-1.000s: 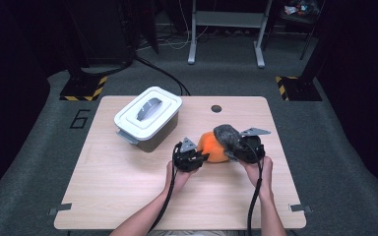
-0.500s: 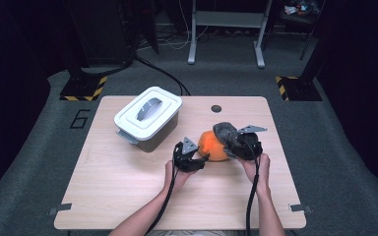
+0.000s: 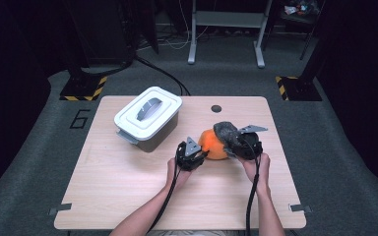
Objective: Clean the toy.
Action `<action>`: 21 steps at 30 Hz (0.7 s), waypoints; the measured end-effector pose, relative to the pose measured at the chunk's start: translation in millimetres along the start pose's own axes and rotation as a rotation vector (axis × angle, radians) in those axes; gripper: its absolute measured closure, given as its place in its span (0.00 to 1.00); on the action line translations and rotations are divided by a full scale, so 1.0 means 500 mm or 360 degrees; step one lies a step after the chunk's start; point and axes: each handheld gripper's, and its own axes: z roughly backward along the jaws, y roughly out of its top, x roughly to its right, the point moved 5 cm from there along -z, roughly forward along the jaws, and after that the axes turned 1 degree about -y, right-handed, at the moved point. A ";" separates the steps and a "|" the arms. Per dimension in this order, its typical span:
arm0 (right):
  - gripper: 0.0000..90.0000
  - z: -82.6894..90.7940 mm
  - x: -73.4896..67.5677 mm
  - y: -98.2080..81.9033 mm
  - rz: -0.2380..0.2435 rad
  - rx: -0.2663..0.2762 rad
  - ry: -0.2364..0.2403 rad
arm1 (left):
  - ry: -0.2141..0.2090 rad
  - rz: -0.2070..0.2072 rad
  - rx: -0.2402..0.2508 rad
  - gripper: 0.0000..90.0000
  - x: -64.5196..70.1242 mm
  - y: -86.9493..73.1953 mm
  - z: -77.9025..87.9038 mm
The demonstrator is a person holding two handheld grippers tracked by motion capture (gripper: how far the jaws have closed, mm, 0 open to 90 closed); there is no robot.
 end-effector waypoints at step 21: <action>0.80 0.013 -0.094 0.020 0.0179 0.0038 0.0063 | -0.0133 0.0351 -0.0019 0.84 0.006 0.014 0.031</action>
